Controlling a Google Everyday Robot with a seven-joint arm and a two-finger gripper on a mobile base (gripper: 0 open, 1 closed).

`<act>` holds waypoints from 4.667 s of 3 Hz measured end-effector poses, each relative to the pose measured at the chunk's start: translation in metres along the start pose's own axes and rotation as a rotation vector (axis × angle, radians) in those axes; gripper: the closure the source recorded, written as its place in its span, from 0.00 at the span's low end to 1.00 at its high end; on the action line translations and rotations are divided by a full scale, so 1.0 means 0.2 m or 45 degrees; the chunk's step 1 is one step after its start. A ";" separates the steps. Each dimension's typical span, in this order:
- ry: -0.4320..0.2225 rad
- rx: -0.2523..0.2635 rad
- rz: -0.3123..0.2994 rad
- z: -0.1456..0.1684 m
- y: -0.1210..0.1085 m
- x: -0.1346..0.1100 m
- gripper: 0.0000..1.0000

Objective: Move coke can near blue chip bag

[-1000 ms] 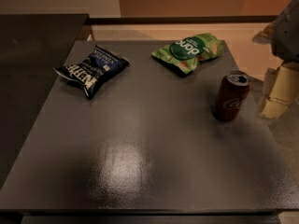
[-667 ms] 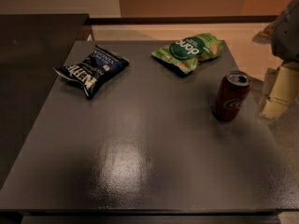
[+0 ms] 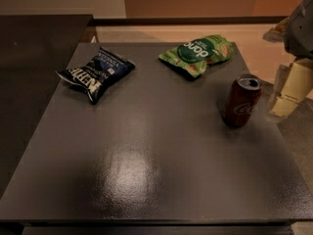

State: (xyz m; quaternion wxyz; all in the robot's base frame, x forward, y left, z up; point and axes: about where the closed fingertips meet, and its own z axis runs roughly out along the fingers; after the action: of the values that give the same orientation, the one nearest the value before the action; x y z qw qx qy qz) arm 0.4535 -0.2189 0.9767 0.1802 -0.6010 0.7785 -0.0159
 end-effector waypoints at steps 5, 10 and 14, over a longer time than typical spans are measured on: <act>-0.255 -0.097 0.107 0.38 -0.12 0.08 0.00; -0.286 -0.162 0.091 0.36 -0.15 -0.09 1.00; -0.379 -0.294 -0.061 0.71 -0.37 -1.23 1.00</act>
Offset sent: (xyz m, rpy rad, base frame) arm 0.0417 -0.0024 -0.0490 0.2079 0.0398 -0.0031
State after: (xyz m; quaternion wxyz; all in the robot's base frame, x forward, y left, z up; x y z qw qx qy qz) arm 0.6169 0.0199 0.9264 0.2229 -0.6318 0.7253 0.1585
